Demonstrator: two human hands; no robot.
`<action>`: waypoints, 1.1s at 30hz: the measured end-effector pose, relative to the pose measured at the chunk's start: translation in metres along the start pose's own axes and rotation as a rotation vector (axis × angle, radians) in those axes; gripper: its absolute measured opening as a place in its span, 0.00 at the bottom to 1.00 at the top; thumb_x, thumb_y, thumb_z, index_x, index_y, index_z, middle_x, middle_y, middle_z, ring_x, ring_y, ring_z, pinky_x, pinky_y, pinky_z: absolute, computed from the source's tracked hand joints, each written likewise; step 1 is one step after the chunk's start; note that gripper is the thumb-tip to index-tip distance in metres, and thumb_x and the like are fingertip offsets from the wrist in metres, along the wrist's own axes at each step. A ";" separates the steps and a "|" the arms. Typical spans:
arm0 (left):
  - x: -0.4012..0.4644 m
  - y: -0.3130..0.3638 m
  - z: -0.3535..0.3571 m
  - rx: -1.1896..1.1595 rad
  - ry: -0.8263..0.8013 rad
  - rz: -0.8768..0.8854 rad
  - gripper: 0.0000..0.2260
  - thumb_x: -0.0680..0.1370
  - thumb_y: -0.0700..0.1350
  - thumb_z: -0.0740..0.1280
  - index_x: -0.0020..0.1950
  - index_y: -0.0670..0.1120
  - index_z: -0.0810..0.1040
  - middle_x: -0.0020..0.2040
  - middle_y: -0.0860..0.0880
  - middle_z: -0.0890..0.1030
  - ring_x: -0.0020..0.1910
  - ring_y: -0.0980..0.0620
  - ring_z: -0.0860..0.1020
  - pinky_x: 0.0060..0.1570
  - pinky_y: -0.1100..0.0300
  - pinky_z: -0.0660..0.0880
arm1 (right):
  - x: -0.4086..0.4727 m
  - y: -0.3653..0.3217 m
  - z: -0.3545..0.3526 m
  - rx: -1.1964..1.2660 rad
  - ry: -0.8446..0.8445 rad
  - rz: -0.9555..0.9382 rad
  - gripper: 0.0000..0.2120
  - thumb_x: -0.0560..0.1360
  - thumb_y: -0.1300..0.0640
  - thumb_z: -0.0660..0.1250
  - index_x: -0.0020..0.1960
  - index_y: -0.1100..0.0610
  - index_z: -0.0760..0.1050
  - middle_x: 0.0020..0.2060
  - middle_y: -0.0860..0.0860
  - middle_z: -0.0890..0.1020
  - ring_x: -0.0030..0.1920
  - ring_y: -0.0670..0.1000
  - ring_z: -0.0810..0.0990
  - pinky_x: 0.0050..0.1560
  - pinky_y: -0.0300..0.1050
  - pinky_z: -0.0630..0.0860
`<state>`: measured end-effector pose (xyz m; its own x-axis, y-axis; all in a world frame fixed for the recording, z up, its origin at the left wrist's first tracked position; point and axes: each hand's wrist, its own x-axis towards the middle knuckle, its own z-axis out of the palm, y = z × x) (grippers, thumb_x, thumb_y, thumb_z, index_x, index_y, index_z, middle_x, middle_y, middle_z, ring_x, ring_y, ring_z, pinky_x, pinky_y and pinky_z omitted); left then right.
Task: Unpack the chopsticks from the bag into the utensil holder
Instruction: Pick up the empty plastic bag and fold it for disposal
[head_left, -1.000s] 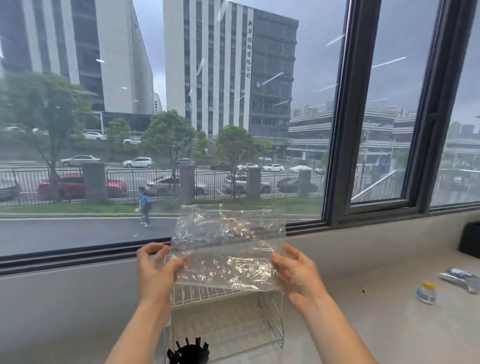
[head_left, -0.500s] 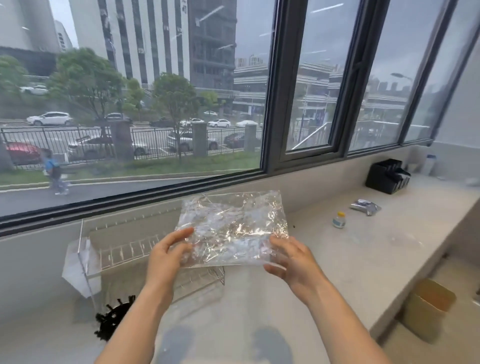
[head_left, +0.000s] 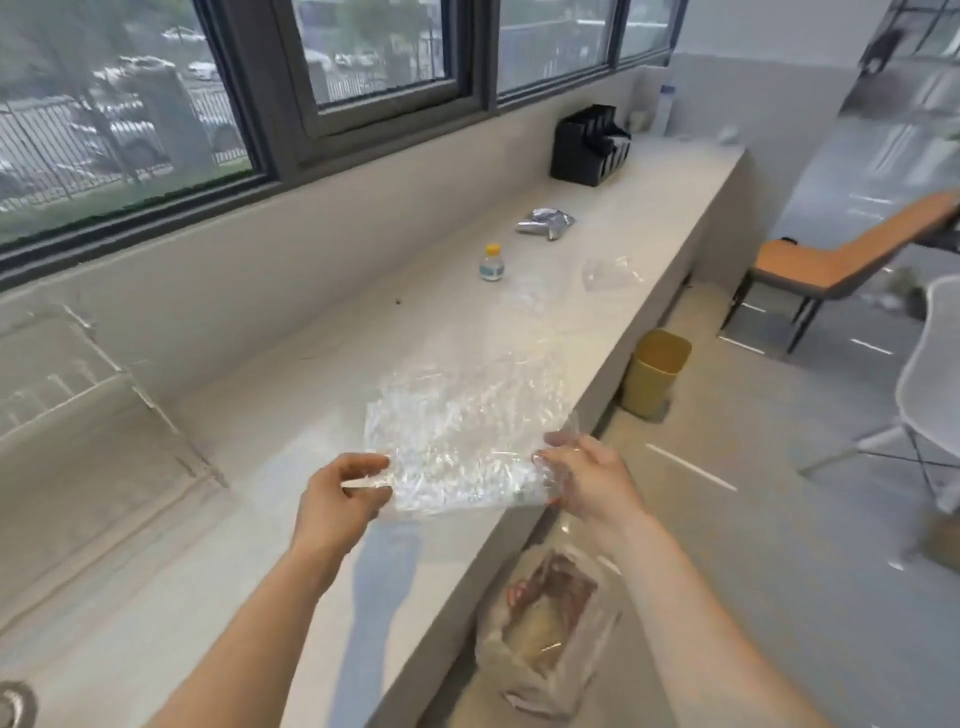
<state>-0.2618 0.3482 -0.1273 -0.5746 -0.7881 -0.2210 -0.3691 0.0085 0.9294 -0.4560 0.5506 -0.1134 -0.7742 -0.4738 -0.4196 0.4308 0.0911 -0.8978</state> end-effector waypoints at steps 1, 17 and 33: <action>0.004 -0.004 0.022 0.029 -0.034 -0.021 0.14 0.75 0.35 0.73 0.50 0.54 0.83 0.55 0.53 0.82 0.44 0.48 0.83 0.52 0.48 0.81 | 0.011 0.008 -0.021 -0.012 0.030 0.020 0.07 0.77 0.66 0.68 0.51 0.56 0.83 0.47 0.56 0.86 0.40 0.55 0.81 0.30 0.46 0.78; 0.032 -0.104 0.260 0.208 -0.529 -0.362 0.18 0.78 0.43 0.72 0.68 0.51 0.79 0.63 0.52 0.80 0.56 0.60 0.80 0.62 0.60 0.75 | 0.119 0.176 -0.245 -0.202 0.546 0.362 0.02 0.76 0.60 0.70 0.45 0.59 0.81 0.45 0.60 0.84 0.38 0.57 0.80 0.38 0.50 0.82; 0.079 -0.240 0.325 0.328 -0.486 -0.532 0.10 0.77 0.53 0.72 0.56 0.64 0.76 0.54 0.64 0.79 0.53 0.62 0.80 0.45 0.69 0.72 | 0.169 0.305 -0.173 -0.360 0.531 0.593 0.10 0.75 0.60 0.68 0.43 0.45 0.75 0.43 0.48 0.84 0.47 0.55 0.83 0.55 0.55 0.82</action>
<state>-0.4558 0.4833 -0.4644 -0.4872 -0.3809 -0.7859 -0.8369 -0.0534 0.5447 -0.5356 0.6494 -0.4813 -0.6207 0.2019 -0.7576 0.7281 0.5070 -0.4613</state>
